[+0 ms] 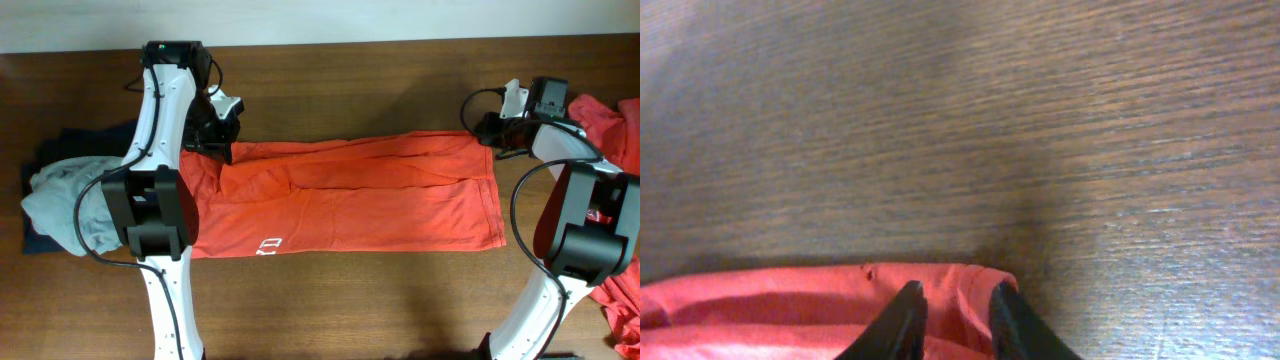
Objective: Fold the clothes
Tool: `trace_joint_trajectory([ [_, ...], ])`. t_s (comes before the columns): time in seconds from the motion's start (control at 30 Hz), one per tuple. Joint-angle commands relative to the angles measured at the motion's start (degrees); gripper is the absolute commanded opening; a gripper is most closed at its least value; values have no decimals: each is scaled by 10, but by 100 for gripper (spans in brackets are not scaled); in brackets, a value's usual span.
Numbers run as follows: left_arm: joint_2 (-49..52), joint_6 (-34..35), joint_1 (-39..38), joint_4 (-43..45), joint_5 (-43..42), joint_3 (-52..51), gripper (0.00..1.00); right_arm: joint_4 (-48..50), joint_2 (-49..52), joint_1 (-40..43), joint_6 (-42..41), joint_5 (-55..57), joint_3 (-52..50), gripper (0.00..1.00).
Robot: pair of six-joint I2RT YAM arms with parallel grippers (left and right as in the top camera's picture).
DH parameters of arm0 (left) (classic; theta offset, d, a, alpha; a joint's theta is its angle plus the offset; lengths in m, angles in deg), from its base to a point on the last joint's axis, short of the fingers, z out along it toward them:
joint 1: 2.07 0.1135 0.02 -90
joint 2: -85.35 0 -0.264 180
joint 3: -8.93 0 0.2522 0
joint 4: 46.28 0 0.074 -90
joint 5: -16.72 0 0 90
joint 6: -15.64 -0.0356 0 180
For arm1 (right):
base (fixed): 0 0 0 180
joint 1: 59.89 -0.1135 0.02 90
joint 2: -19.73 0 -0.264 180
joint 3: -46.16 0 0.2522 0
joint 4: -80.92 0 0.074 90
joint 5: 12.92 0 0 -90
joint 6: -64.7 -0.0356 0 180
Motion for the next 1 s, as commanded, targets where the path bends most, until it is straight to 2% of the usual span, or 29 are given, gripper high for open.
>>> trace_joint_trajectory([
  [0.0,3,-9,0,0,-7,8,6,-13,3,-2,-1,-13,2,17],
  [0.2,3,-9,0,0,-6,8,6,-29,-15,5,-1,-9,2,15],
  [0.23,3,-9,0,0,-6,8,6,-32,-17,7,0,-9,2,21],
  [0.27,3,-9,0,0,-6,8,6,-38,-19,14,0,-6,2,47],
  [0.3,3,-9,0,0,-6,8,5,-44,-21,23,0,-7,2,52],
  [0.4,3,-9,0,1,-6,8,6,-59,-21,39,0,-9,2,55],
  [0.5,3,-9,0,5,-6,8,6,-66,-21,42,0,-22,2,49],
  [0.6,3,-9,0,8,-6,8,6,-66,-21,38,0,-48,2,29],
  [0.73,3,-9,0,8,-6,8,6,-63,-22,40,0,-91,2,15],
  [0.87,3,-9,0,8,-6,8,6,-63,-42,43,-1,-119,2,7],
  [0.97,3,-9,0,8,-6,8,6,-65,-61,43,-1,-118,2,6],
])
